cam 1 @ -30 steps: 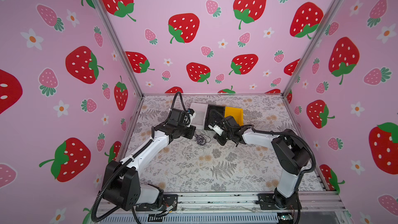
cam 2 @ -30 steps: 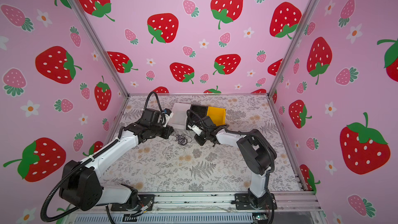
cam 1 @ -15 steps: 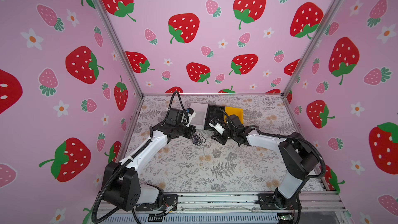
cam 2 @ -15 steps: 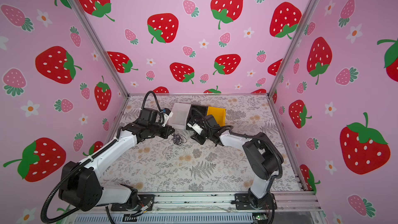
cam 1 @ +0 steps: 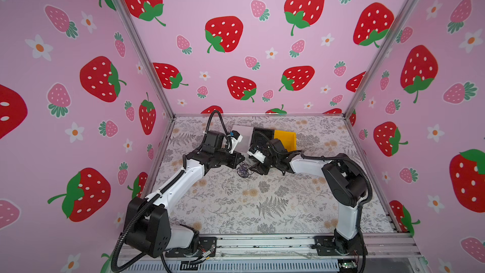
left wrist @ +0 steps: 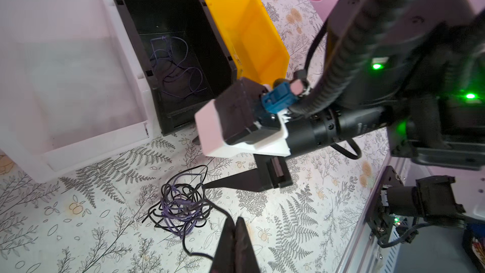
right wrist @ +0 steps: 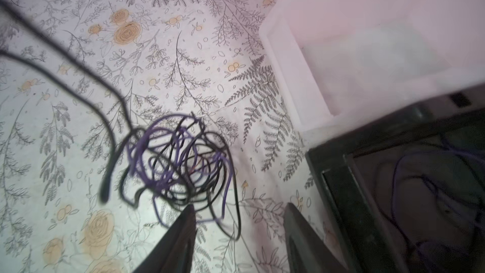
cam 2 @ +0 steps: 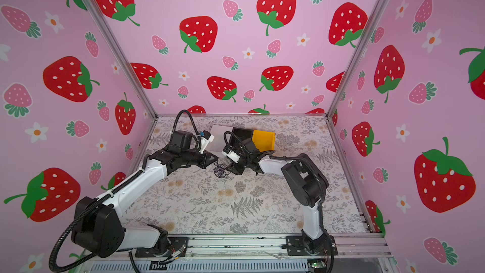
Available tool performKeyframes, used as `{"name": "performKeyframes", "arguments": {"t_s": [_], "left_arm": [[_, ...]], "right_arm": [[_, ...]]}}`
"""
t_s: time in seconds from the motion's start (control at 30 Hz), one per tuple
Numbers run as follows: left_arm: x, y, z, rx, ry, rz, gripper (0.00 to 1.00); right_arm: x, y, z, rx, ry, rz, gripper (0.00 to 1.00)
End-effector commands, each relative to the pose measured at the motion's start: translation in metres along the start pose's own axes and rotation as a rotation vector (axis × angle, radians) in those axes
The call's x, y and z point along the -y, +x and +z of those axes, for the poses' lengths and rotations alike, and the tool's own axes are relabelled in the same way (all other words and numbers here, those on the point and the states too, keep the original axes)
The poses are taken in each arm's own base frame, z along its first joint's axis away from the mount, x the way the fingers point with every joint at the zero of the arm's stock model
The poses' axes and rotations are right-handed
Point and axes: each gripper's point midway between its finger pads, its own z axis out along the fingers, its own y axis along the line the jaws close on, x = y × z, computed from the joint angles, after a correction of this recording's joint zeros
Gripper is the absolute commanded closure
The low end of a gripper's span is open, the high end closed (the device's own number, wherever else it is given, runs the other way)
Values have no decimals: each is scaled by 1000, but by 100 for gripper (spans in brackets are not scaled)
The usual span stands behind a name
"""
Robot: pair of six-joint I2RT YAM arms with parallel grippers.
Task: Untangle and sort cables by color
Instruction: Untie the cable.
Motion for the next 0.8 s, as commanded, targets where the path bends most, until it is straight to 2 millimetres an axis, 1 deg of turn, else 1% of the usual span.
{"name": "performKeyframes", "arguments": {"t_s": [0.0,0.17,0.27,0.33,0.43,0.47,0.5,0.6,0.67,0.77], "left_arm": [[19,-21,-11,77,61,66,100],[22,-27,-13,97,76,84,100],[23,-28,-13,100,80,87,100],[25,-31,-15,111,81,92,100],[27,-36,-20,134,73,103,100],[27,-38,-22,142,68,108,100],[27,-40,-25,151,61,116,100],[26,-42,-30,162,32,131,100],[24,-43,-35,172,9,138,100],[19,-46,-44,194,-34,138,100]], "right_arm": [[-8,2,9,-14,-70,-49,45],[-6,10,17,-41,-89,-72,45],[-3,18,21,-70,-80,-73,45],[-1,24,25,-87,-76,-72,48],[2,28,27,-99,-70,-68,62],[3,30,26,-101,-65,-66,69],[5,29,25,-98,-57,-61,76],[8,27,17,-74,-28,-55,89],[11,25,10,-56,-6,-47,95],[17,26,-2,-42,15,6,97]]}}
